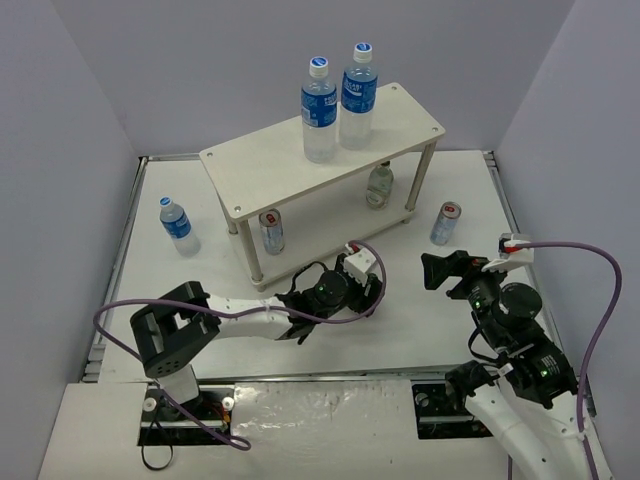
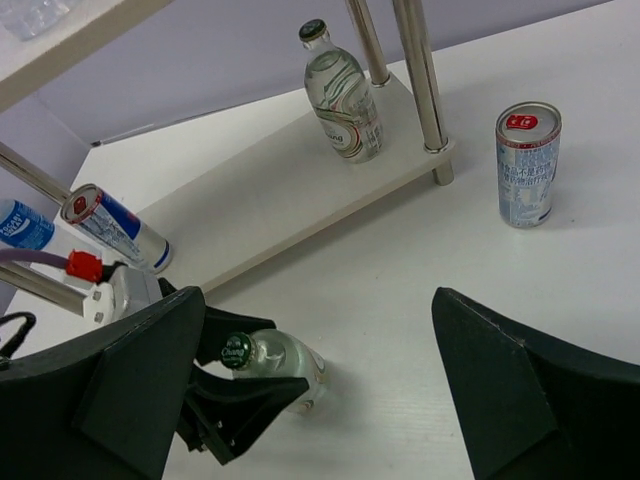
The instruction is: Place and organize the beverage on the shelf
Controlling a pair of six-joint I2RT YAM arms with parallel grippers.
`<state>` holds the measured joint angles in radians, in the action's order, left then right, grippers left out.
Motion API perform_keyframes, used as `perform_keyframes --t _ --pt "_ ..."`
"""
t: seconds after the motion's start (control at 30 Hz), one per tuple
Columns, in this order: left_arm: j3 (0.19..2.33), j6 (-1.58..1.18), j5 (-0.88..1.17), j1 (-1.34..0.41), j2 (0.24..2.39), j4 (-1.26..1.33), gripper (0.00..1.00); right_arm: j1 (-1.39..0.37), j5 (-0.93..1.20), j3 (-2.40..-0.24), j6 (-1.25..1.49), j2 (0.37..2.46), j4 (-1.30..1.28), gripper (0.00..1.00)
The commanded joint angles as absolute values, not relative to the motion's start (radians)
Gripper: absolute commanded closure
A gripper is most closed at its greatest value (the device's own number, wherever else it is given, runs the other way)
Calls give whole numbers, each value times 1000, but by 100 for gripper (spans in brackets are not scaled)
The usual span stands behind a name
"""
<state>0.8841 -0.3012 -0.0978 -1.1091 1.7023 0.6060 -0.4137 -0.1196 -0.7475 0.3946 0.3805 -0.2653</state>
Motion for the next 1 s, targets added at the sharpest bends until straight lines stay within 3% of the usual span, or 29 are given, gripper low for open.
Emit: perform_keyframes --t 0.0,0.03,0.13,0.33,0.4,0.43,0.47,0.67,0.87,0.97 --pt "861 -298 -143 -1077 1667 594 62 -420 -72 -732 408 394 -195 8" --pt "859 -299 -137 -1075 1664 592 49 -420 -74 -732 416 397 -192 9" --pt "851 -302 -138 -1075 1651 592 28 -420 -77 -730 417 405 -187 9" --pt "851 -310 -117 -1075 1589 549 15 -420 -46 -704 422 425 -161 9" --pt "854 -318 -95 -1075 1566 514 8 -422 -29 -700 416 428 -147 9" --pt "867 -321 -89 -1077 1539 496 1 -420 -11 -689 416 422 -140 9" --pt "871 -330 -71 -1077 1522 476 6 -420 7 -681 414 417 -117 9" --pt "945 -374 -34 -1077 1324 252 6 -422 104 -568 436 431 48 12" --pt "1000 -409 -153 -1068 1108 -58 6 -466 111 -439 385 574 265 12" --pt "985 -416 -231 -1052 993 -155 6 -575 45 -388 377 626 374 12"
